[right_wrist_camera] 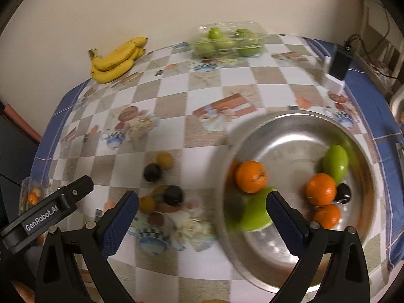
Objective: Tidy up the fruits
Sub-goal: 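Move left gripper to a small yellow fruit while right gripper reaches a black plum, then close left gripper on the small yellow fruit while right gripper closes on the black plum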
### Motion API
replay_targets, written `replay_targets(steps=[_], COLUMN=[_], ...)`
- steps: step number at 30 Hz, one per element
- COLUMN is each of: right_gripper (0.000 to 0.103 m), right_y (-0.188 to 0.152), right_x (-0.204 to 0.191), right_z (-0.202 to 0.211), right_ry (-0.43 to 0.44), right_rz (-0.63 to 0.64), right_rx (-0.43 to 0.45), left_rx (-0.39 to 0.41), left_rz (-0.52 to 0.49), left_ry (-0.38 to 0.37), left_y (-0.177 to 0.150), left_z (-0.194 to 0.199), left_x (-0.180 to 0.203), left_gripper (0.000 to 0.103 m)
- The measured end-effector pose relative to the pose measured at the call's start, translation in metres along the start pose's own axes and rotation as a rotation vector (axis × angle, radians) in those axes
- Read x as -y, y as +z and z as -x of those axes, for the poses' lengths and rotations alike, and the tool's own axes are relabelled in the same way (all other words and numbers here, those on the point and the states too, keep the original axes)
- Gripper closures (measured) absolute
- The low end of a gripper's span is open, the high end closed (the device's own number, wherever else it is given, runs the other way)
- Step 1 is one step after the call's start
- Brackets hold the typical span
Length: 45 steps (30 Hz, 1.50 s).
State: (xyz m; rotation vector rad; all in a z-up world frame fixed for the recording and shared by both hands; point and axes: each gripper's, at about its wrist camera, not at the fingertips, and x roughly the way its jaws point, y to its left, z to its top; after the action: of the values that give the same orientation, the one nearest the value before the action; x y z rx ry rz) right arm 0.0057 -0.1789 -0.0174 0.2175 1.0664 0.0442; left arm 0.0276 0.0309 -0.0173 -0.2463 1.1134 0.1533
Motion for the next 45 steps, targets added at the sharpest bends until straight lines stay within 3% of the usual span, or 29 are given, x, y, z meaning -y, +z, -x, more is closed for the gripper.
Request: replay_targets(steps=[6, 8, 10, 15, 27, 45], right_gripper=[0.004, 0.013, 0.031, 0.048, 0.061, 0.075], right_y=[0.005, 0.005, 0.006, 0.005, 0.003, 0.002], right_x=[-0.018, -0.022, -0.026, -0.028, -0.025, -0.024], right_z=[-0.009, -0.014, -0.019, -0.033, -0.059, -0.07], right_ry=[0.029, 0.033, 0.033, 0.045, 0.045, 0.039], right_rz=[0.033, 0.045, 0.057, 0.059, 0.034, 0.015], right_rx=[-0.014, -0.021, -0.034, -0.073, -0.142, -0.167], left_rx=[-0.019, -0.029, -0.039, -0.075, -0.168, -0.162], left_rz=[0.04, 0.042, 0.041, 0.055, 0.069, 0.062], left_ry=[0.001, 0.002, -0.004, -0.017, -0.072, -0.07], left_y=[0.005, 0.006, 0.006, 0.006, -0.002, -0.001], left_z=[-0.008, -0.012, -0.016, -0.026, -0.049, -0.05], left_x=[-0.008, -0.008, -0.007, -0.006, 0.004, 0.007], left_gripper=[0.0, 0.0, 0.0, 0.001, 0.007, 0.008])
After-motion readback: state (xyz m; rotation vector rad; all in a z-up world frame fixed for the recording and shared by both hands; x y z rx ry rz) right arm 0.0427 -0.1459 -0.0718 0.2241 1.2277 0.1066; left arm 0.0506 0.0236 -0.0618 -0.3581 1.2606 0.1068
